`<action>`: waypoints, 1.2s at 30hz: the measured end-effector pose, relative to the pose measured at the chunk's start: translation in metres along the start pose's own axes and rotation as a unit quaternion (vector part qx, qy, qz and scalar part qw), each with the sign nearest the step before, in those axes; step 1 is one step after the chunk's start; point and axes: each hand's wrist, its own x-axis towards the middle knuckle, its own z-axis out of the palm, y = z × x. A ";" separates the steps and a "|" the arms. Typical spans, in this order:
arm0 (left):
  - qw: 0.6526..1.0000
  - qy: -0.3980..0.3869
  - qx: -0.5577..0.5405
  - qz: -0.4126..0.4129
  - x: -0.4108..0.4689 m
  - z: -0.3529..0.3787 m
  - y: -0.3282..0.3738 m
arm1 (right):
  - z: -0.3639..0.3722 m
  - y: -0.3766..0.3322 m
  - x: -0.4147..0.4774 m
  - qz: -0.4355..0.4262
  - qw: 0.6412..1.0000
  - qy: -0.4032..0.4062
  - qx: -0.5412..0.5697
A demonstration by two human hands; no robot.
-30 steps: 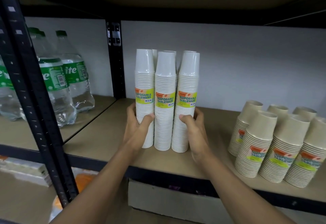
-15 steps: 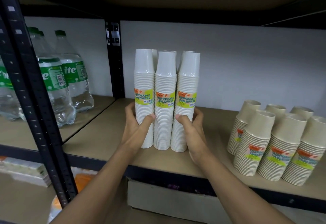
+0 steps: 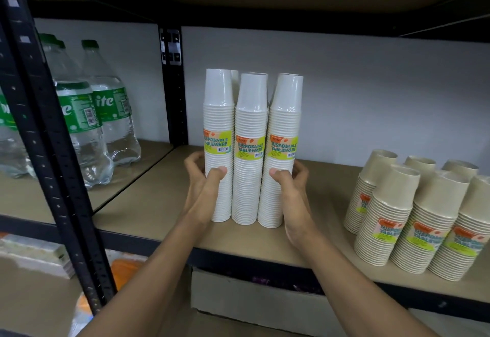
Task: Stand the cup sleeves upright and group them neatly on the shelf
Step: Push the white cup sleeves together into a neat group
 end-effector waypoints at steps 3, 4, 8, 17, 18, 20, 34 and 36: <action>1.000 -0.007 -0.003 0.002 0.000 0.000 -0.001 | -0.001 0.001 0.002 0.001 1.000 0.001 -0.001; 1.000 -0.009 -0.003 0.002 0.001 0.000 -0.001 | -0.001 0.002 0.002 0.001 1.000 0.002 0.000; 1.000 -0.011 0.002 0.000 0.003 -0.002 -0.003 | -0.001 0.002 0.003 -0.003 1.000 0.002 -0.001; 1.000 -0.018 -0.001 0.001 -0.001 -0.003 0.001 | 0.000 0.001 0.001 -0.004 1.000 0.007 -0.005; 1.000 -0.018 -0.001 0.002 -0.001 -0.003 0.001 | 0.000 0.001 0.001 -0.006 1.000 0.007 -0.006; 1.000 -0.020 -0.003 0.004 -0.002 -0.003 0.002 | -0.001 0.000 -0.001 -0.008 1.000 0.007 -0.007; 0.999 -0.036 -0.016 0.012 -0.021 0.007 0.009 | -0.016 -0.008 -0.022 -0.011 1.000 0.016 -0.021; 0.999 -0.041 -0.017 0.015 -0.027 0.011 0.011 | -0.020 -0.011 -0.029 -0.015 0.999 0.020 -0.023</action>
